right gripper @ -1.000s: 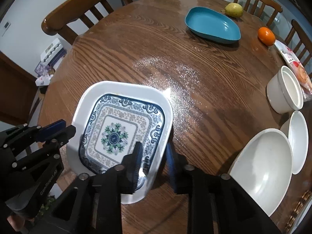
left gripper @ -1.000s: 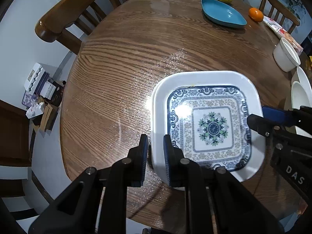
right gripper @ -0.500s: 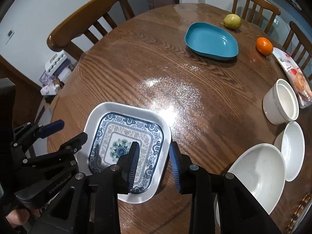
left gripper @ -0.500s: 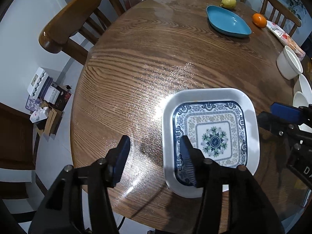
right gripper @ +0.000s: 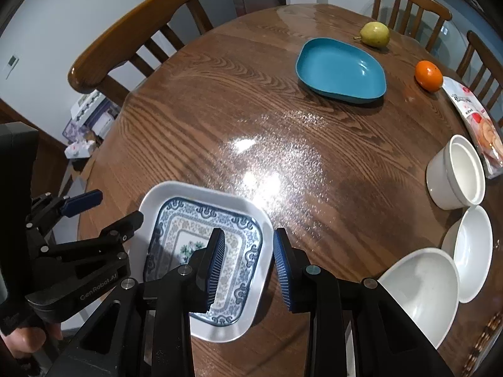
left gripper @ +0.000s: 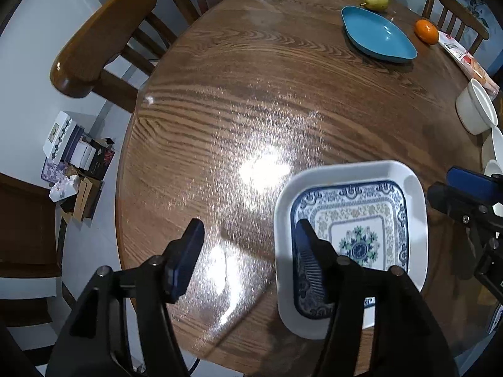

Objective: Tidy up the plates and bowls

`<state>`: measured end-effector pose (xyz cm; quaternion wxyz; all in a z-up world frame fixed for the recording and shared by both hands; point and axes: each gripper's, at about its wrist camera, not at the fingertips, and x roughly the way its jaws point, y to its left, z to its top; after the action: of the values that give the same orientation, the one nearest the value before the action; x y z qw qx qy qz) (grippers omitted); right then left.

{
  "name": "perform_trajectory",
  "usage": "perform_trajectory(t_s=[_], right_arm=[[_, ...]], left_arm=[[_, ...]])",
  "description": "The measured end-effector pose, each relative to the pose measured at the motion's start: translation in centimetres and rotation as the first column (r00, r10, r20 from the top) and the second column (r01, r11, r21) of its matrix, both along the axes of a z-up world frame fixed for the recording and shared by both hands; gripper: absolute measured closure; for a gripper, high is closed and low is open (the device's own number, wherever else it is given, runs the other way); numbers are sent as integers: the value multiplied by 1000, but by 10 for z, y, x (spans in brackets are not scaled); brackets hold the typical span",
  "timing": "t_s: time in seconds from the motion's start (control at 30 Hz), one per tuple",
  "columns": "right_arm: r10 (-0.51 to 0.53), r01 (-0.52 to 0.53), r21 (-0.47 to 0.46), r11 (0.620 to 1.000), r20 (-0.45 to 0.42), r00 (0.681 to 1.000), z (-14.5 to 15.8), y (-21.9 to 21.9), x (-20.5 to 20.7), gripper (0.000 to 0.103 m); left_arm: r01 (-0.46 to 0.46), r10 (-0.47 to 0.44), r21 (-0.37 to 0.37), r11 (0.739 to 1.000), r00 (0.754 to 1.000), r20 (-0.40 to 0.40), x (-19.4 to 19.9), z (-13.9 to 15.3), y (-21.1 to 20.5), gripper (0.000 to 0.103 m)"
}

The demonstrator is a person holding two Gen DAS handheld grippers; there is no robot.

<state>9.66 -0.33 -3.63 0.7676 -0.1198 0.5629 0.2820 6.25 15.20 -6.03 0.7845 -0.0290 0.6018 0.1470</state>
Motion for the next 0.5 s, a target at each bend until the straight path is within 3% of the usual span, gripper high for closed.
perform_trajectory(t_s=[0.5], right_arm=[[-60,60,-1,998,-2,998,2,1,33,71]], left_arm=[[28,-28,-17,999,1000,-6,37,3,4,44]])
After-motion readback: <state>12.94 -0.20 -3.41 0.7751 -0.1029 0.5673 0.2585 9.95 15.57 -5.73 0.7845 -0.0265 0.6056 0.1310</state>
